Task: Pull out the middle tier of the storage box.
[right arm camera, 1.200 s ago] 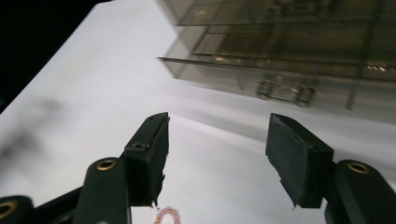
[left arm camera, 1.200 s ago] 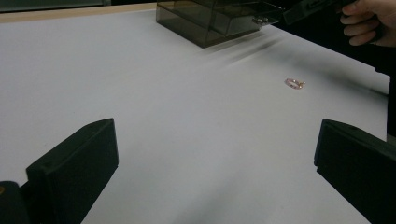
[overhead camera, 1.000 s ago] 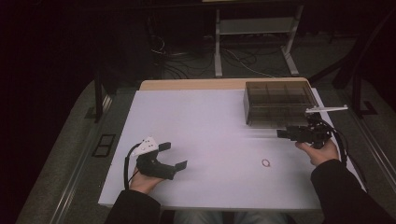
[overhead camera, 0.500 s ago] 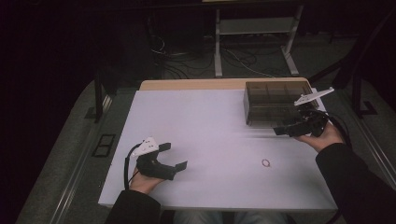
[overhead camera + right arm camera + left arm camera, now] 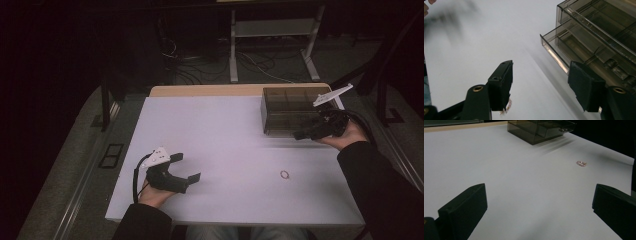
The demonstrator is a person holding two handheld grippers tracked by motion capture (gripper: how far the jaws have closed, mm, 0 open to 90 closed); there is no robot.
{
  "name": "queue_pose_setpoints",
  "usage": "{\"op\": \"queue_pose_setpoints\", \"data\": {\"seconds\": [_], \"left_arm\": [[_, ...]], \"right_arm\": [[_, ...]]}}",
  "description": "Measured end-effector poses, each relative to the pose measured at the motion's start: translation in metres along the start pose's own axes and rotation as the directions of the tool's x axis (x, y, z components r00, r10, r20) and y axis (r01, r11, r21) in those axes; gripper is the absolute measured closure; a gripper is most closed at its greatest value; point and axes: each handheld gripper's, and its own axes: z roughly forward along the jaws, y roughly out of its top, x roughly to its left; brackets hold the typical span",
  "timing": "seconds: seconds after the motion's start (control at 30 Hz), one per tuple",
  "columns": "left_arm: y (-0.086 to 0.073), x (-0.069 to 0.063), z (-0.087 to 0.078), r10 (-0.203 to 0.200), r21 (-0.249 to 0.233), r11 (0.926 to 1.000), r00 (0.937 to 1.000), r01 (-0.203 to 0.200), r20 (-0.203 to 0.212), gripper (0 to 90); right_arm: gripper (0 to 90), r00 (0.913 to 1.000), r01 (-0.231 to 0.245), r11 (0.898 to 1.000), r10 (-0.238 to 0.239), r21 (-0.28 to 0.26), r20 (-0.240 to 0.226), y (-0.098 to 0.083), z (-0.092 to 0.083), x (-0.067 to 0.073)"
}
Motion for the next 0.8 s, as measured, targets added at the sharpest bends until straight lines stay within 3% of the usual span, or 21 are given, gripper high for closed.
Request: {"op": "queue_pose_setpoints", "data": {"seconds": [0.43, 0.53, 0.8], "left_arm": [[0.0, 0.0, 0.0, 0.005, 0.004, 1.0, 1.0, -0.005, -0.001, 0.0], [0.0, 0.0, 0.0, 0.004, 0.003, 1.0, 1.0, -0.004, -0.002, 0.0], [0.0, 0.0, 0.0, 0.009, 0.006, 0.9999, 1.0, -0.009, -0.001, 0.0]], "right_arm": [[41.7, 0.9985, 0.054, 0.998, -0.054, -0.04, 0.011, -0.004, 0.01, -0.025], [45.2, 0.9956, 0.088, 0.996, -0.088, -0.022, 0.032, -0.005, 0.017, -0.028], [49.2, 0.994, 0.104, 0.995, -0.104, 0.004, 0.035, -0.007, 0.027, -0.032]]}}
